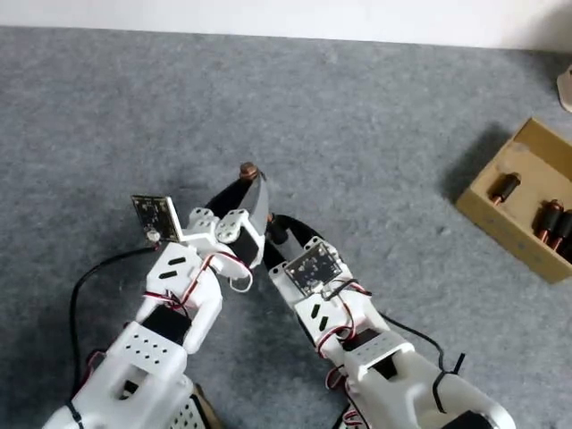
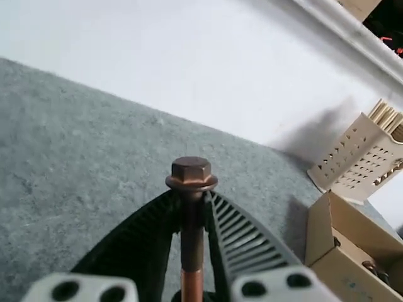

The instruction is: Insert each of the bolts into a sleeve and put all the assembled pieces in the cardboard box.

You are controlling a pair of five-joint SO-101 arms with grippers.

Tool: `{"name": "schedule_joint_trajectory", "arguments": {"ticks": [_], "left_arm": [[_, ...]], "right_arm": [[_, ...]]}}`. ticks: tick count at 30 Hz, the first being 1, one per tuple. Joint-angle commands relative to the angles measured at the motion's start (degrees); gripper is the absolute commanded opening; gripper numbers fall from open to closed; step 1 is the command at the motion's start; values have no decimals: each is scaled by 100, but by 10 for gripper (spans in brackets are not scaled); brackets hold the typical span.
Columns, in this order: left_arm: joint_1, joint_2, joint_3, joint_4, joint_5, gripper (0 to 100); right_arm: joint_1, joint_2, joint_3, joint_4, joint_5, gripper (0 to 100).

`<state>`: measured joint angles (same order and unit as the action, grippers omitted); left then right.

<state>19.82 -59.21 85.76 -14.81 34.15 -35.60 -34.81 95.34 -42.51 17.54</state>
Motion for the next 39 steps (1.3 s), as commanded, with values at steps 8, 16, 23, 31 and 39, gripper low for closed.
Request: {"name": "schedule_joint_trajectory", "arguments": {"ticks": [8,16,23,31,39], "left_arm": [[119,-101,-224,-18,237,6],[127,-145,-180,756,-97,6],[163,-145,-163,1424,-431,6],[690,-145,-163,1785,-1011,7],[655,-110,-163,1811,-1011,15]], "right_arm": [[4,-40,611,-13,44,5],[391,-40,611,-22,26,5],[409,-48,611,-22,26,5],[505,-48,611,-22,26,5],[505,-48,611,-22,26,5]]}}
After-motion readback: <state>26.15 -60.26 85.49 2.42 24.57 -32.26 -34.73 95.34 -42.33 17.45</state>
